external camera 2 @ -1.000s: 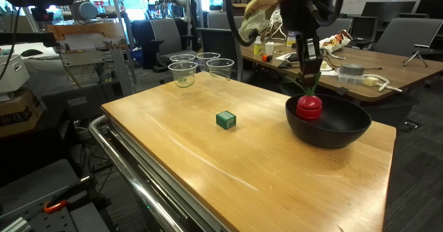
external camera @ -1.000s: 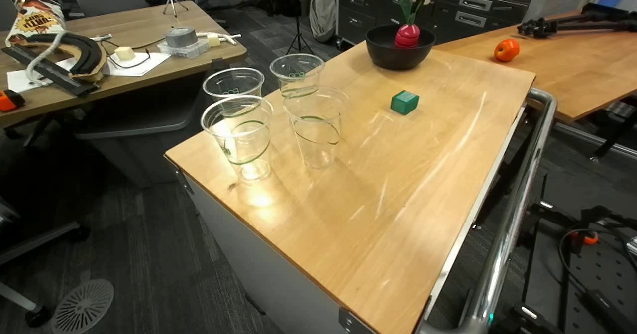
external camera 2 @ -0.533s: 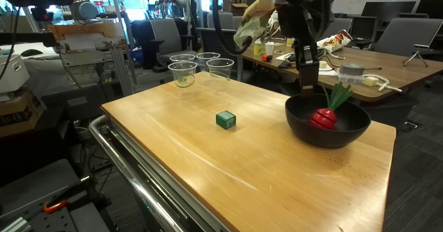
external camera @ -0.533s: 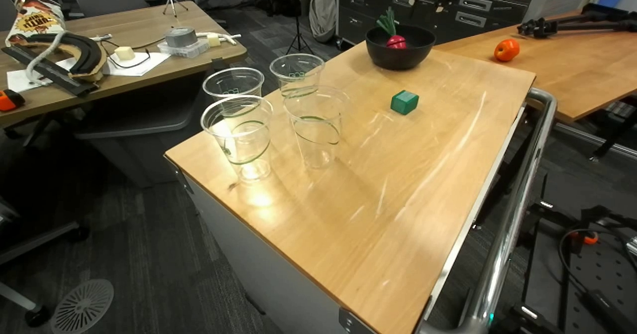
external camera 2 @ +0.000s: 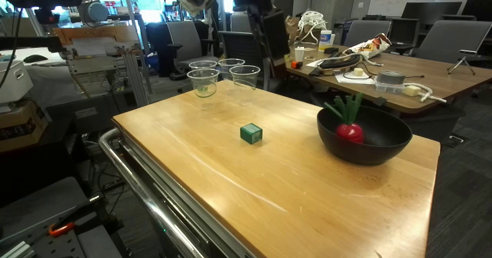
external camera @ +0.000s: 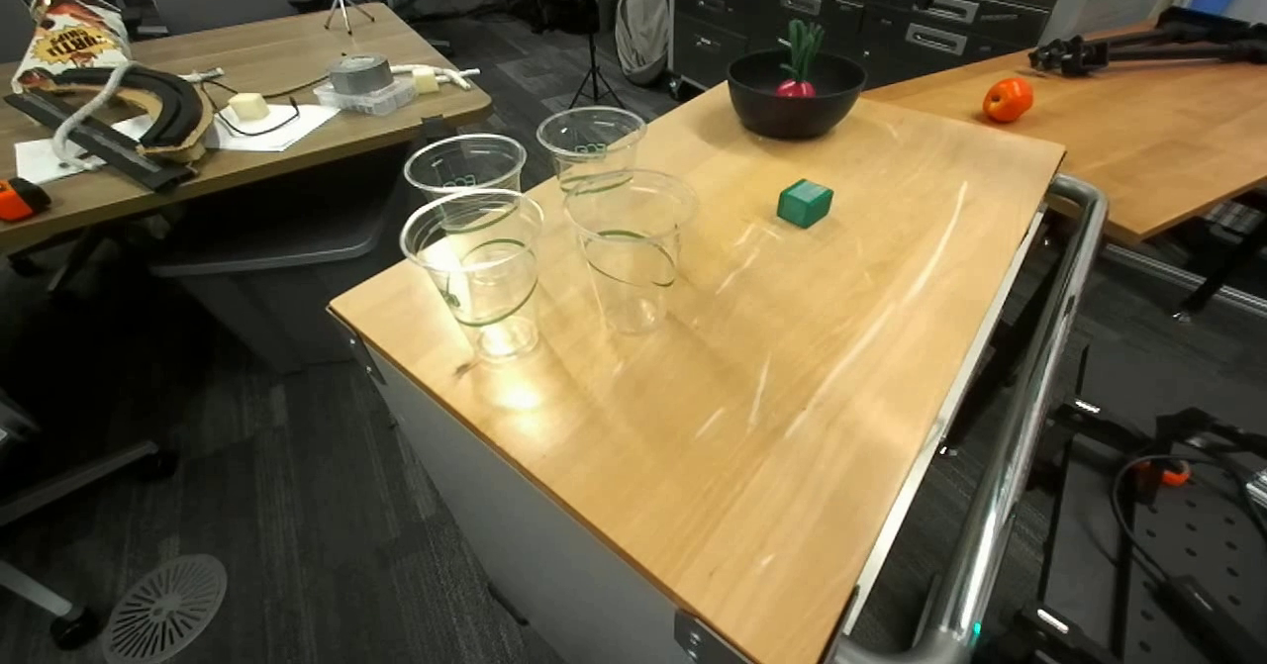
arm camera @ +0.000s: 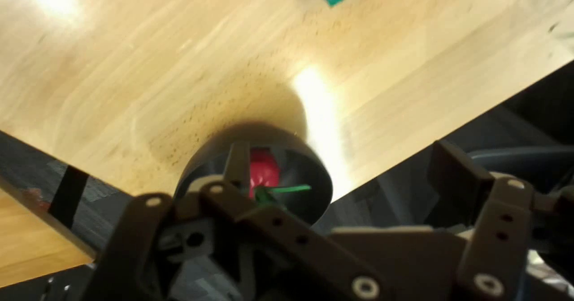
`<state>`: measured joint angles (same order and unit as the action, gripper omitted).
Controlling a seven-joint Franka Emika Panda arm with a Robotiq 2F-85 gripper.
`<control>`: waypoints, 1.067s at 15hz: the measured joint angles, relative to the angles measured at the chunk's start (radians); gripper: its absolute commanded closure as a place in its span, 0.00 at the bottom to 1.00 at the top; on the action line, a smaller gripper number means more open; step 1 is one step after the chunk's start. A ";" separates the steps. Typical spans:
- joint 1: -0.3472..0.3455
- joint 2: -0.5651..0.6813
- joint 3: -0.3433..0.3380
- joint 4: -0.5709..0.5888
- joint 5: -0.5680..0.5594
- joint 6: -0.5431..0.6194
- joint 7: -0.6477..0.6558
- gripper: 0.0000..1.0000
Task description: Put the red object and the green building block in the black bowl then stack the four plastic cups together
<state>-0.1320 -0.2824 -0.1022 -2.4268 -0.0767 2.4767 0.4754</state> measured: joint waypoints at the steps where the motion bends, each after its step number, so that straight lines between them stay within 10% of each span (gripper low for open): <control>1: 0.018 -0.019 0.018 -0.017 0.031 -0.015 -0.037 0.00; 7: 0.069 0.009 0.064 -0.016 0.115 -0.022 -0.104 0.00; 16: 0.068 -0.008 0.018 0.034 0.152 -0.480 -0.381 0.00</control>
<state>-0.0643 -0.2908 -0.0845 -2.3926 0.0750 1.9963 0.0945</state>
